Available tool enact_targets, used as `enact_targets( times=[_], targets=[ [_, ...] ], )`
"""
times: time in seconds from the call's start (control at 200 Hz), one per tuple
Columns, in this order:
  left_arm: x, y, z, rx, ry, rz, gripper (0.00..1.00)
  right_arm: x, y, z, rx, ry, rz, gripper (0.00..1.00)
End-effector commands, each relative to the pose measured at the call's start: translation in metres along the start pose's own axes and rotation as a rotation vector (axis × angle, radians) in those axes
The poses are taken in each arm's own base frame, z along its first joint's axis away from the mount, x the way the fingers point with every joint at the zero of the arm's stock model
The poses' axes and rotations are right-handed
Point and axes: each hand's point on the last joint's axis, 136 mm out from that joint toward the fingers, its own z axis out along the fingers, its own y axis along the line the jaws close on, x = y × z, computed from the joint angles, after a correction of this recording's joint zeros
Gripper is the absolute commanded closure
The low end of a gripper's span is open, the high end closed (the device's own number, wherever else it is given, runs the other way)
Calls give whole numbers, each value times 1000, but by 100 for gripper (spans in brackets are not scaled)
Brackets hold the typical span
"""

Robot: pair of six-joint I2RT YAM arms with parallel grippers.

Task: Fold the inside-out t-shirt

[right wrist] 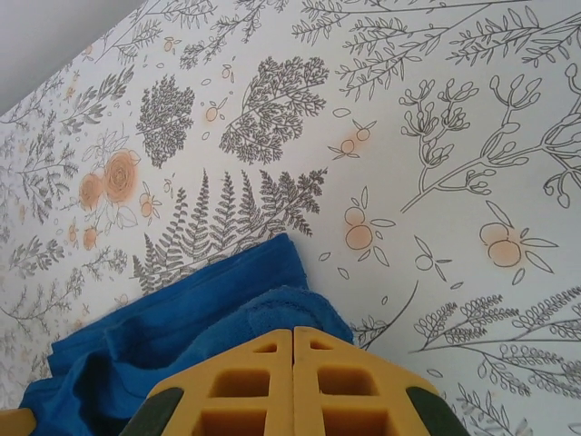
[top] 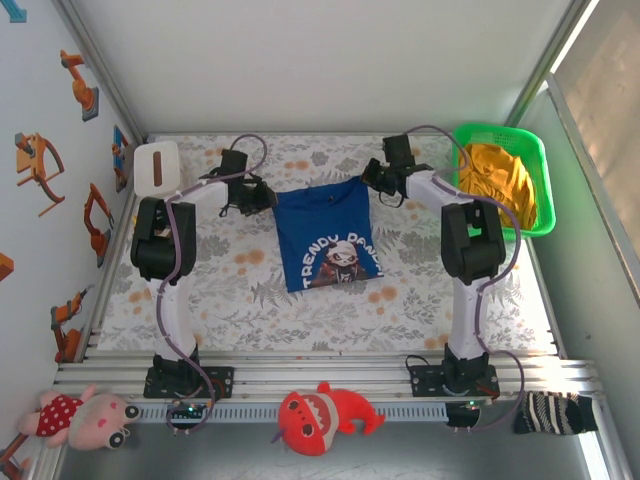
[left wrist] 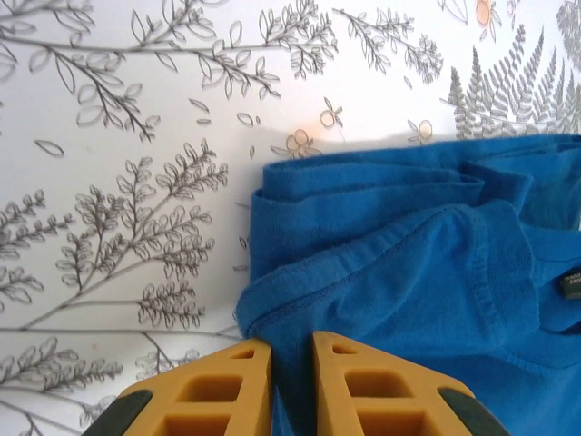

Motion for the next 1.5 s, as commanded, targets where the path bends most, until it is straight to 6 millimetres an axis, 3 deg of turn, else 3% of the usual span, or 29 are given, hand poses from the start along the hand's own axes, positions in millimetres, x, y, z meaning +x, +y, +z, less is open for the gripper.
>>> enact_targets(
  times=[0.0,0.135,0.205,0.25,0.401,0.481,0.566,0.716,0.851,1.036,1.222,1.497],
  targets=[
    [-26,-8,-14,19,-121,9,85,0,-11,17,15,-13,43,100],
    [-30,1,-12,-16,-149,-19,82,-2,-13,26,13,7,43,100],
    [-35,1,-14,-9,-159,-34,67,-3,-6,20,-5,23,17,76],
    [-39,-2,-16,7,-164,-39,61,-4,-1,12,-17,18,4,71],
    [-55,-20,-47,38,-228,-11,48,-2,10,-35,-46,-24,-17,69],
    [-59,-37,-62,54,-238,47,44,14,13,-54,-70,-9,-13,70],
    [-54,-56,-63,63,-198,158,42,41,11,-66,-79,31,-11,71],
    [-35,-75,-44,58,-104,355,40,95,12,-79,-82,108,-11,72],
    [-18,-79,-21,5,-42,519,40,132,9,-85,-55,147,-25,73],
    [1,-84,7,-53,16,629,39,179,-1,-76,-24,209,-16,75],
    [3,-81,22,-80,29,638,39,207,-19,-64,17,248,18,77],
    [-4,-74,37,-116,29,621,42,220,-30,-59,57,267,22,79]
  ],
)
